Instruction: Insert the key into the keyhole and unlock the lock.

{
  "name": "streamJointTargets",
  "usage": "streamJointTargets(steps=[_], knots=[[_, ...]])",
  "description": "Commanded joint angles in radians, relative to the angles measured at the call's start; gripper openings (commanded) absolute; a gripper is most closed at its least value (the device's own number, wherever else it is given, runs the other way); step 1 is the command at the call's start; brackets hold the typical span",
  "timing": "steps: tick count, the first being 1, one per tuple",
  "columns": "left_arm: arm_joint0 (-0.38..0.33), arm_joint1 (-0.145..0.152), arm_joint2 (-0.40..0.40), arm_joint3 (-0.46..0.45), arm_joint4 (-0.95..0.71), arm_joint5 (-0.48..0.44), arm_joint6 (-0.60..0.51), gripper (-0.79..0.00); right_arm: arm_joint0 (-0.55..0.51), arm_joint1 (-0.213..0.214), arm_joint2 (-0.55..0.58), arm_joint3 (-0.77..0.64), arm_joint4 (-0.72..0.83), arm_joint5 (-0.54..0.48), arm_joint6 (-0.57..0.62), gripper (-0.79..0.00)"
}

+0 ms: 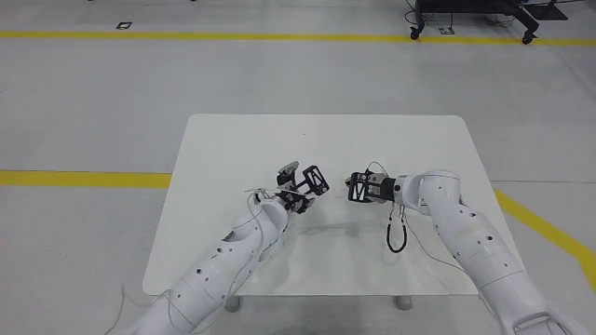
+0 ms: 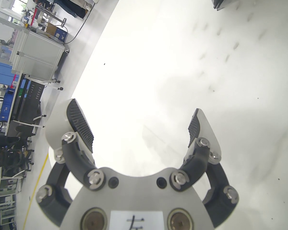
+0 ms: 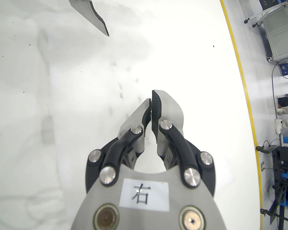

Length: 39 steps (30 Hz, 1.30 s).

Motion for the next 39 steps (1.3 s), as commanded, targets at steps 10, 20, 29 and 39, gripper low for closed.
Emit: streamJointTargets(steps=[10,20,29,39], knots=[[-0.036,-0.034,0.030,0.086,0.006,0.006,-0.006,0.000,0.000,0.000,0.000,0.000,0.000,0.000,0.000,-0.785],[-0.046,-0.052,0.027,0.119,0.006,-0.002,-0.006,0.000,-0.088,0.041,0.118,-0.049,0.019,0.028,-0.205,-0.785],[-0.052,-0.062,0.016,0.120,0.017,-0.008,0.005,0.000,-0.150,0.069,0.186,-0.097,0.035,0.011,-0.301,-0.785],[-0.033,-0.060,-0.026,0.068,-0.019,0.040,0.015,0.000,-0.151,0.071,0.187,-0.101,0.035,0.005,-0.301,-0.785]])
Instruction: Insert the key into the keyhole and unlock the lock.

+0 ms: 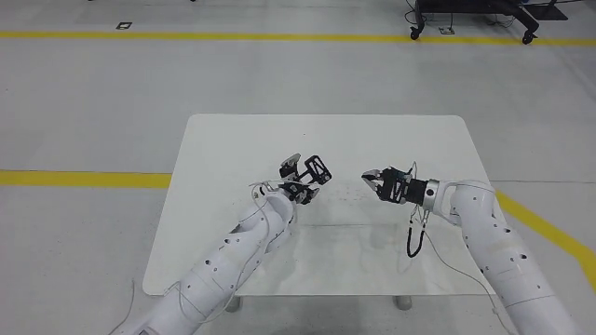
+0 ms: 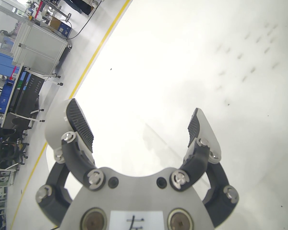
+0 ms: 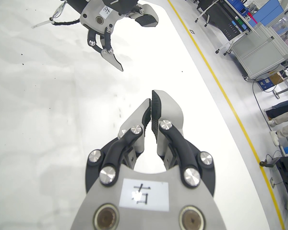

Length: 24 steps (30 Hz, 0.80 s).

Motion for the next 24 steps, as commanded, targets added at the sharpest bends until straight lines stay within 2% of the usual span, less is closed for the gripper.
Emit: streamJointTargets(steps=[1,3,5,6,9,11,14,16,24], knots=[[0.000,0.000,0.000,0.000,0.000,0.000,0.000,0.000,0.000,0.000,0.000,0.000,0.000,0.000,0.000,-0.785],[0.007,0.002,-0.014,-0.010,0.003,0.026,0.019,0.000,0.000,0.000,0.000,0.000,0.000,0.000,0.000,-0.785],[0.048,0.012,-0.070,-0.049,-0.076,0.031,0.105,0.000,-0.006,-0.004,-0.013,-0.015,0.041,-0.015,-0.027,-0.785],[0.071,0.020,-0.109,-0.065,-0.141,-0.010,0.161,0.000,-0.004,-0.006,-0.014,-0.015,0.061,0.006,-0.023,-0.785],[0.131,0.054,-0.267,-0.092,-0.353,-0.211,0.303,0.000,0.007,-0.015,-0.030,-0.011,0.157,-0.003,-0.010,-0.785],[0.160,0.074,-0.354,-0.106,-0.421,-0.316,0.340,0.000,0.020,-0.020,-0.034,-0.008,0.206,0.005,0.028,-0.785],[0.232,0.096,-0.436,-0.162,-0.498,-0.434,0.407,0.000,0.022,-0.026,-0.036,-0.032,0.272,0.032,0.075,-0.785],[0.266,0.108,-0.464,-0.221,-0.458,-0.466,0.387,0.000,0.015,-0.024,-0.026,-0.055,0.305,0.023,0.084,-0.785],[0.269,0.108,-0.462,-0.214,-0.482,-0.476,0.396,0.000,0.015,-0.024,-0.026,-0.055,0.305,0.023,0.084,-0.785]])
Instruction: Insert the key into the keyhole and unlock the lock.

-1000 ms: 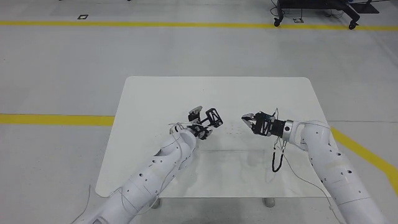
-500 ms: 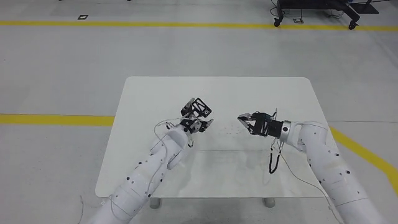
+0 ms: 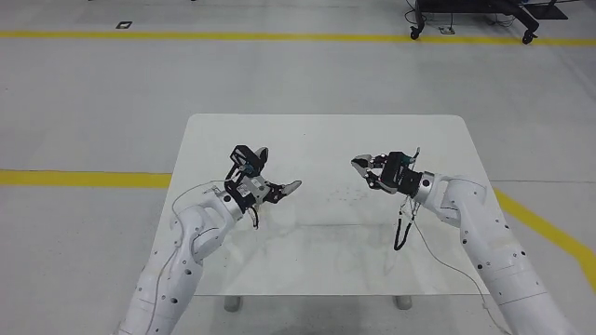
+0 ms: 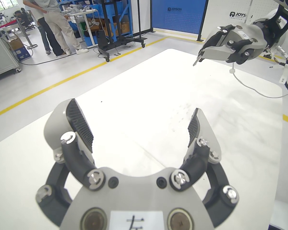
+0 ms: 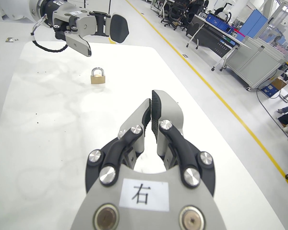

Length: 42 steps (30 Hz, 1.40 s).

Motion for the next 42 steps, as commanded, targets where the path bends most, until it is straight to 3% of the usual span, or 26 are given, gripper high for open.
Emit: streamJointTargets(steps=[1,7,11,15,18,19,23,26,31,40,42], knots=[[0.000,-0.002,0.003,0.032,-0.099,-0.058,0.027,0.000,0.000,0.000,0.000,0.000,0.000,0.000,0.000,-0.785],[-0.119,-0.001,0.006,0.254,-0.466,-0.452,0.026,0.000,0.005,-0.014,-0.040,0.033,0.170,-0.064,0.009,-0.785],[-0.177,0.014,0.111,0.265,-0.678,-0.452,-0.084,0.000,0.059,-0.032,-0.096,0.102,0.351,-0.165,0.017,-0.785],[-0.229,0.051,0.188,0.260,-0.917,-0.452,-0.243,0.000,0.112,-0.047,-0.188,0.140,0.539,-0.171,0.025,-0.785],[-0.259,0.073,0.227,0.281,-1.074,-0.452,-0.338,-0.077,0.151,-0.044,-0.255,0.138,0.652,-0.171,0.028,-0.785],[-0.266,0.077,0.242,0.282,-1.132,-0.452,-0.364,-0.209,0.161,-0.041,-0.274,0.136,0.678,-0.171,0.031,-0.785],[-0.295,0.090,0.276,0.287,-1.343,-0.452,-0.509,-0.206,0.196,-0.026,-0.354,0.137,0.782,-0.171,0.047,-0.785],[-0.307,0.091,0.278,0.301,-1.438,-0.452,-0.600,-0.320,0.229,-0.019,-0.414,0.157,0.866,-0.171,0.065,-0.785],[-0.320,0.077,0.267,0.346,-1.468,-0.452,-0.670,-0.403,0.282,-0.009,-0.505,0.175,0.945,-0.171,0.080,-0.785],[-0.322,0.047,0.250,0.372,-1.395,-0.452,-0.632,-0.496,0.350,0.009,-0.619,0.208,1.019,-0.171,0.067,-0.785],[-0.322,0.043,0.246,0.374,-1.381,-0.452,-0.630,-0.634,0.364,0.011,-0.641,0.218,1.030,-0.171,0.064,-0.785]])
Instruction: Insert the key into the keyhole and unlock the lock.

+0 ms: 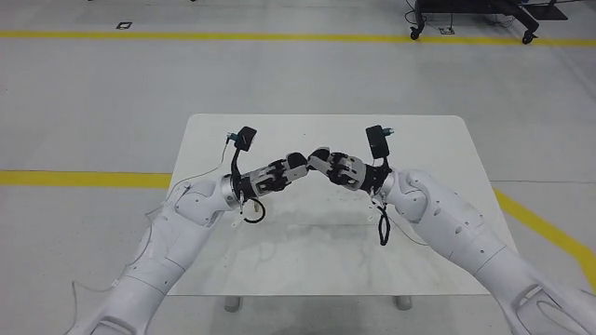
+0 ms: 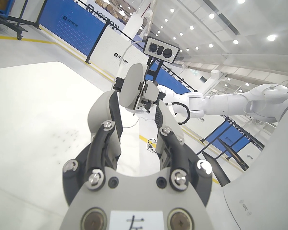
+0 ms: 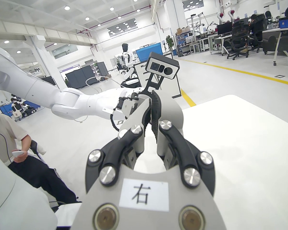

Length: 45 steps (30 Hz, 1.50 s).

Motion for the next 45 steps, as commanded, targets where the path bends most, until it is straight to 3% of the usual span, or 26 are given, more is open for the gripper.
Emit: streamJointTargets(steps=[1,3,18,21,22,23,28,36,40,45], knots=[[0.000,-0.003,-0.004,0.001,0.014,0.000,0.003,-0.699,0.013,0.002,-0.021,0.010,0.011,0.000,-0.005,-0.785],[0.000,-0.006,-0.006,0.005,0.033,0.000,0.006,-0.785,0.024,0.005,-0.037,0.020,0.017,0.000,-0.013,-0.785],[0.005,-0.011,-0.018,0.009,0.139,0.000,0.098,-0.785,0.075,0.024,-0.130,0.058,0.011,0.000,-0.105,-0.785],[0.008,-0.008,-0.021,0.005,0.155,0.000,0.115,-0.785,0.085,0.030,-0.146,0.065,0.009,0.000,-0.118,-0.443],[0.008,-0.006,-0.022,0.004,0.157,0.000,0.120,-0.785,0.089,0.032,-0.150,0.067,0.009,0.000,-0.124,-0.111],[0.009,-0.005,-0.022,0.003,0.161,0.000,0.124,-0.785,0.092,0.035,-0.153,0.070,0.007,0.000,-0.130,0.000],[0.012,0.005,-0.028,-0.006,0.186,0.000,0.142,-0.785,0.108,0.052,-0.162,0.089,-0.027,0.000,-0.158,0.000],[-0.020,0.020,-0.011,0.050,0.380,0.000,0.170,-0.785,0.157,0.083,-0.181,0.138,-0.266,0.000,-0.064,0.000],[-0.035,0.020,0.025,0.061,0.538,0.000,0.243,-0.785,0.155,0.090,-0.182,0.135,-0.276,0.000,-0.056,-0.111],[-0.053,0.021,0.086,0.065,0.659,0.000,0.339,-0.785,0.158,0.091,-0.200,0.132,-0.257,0.000,-0.013,-0.040]])
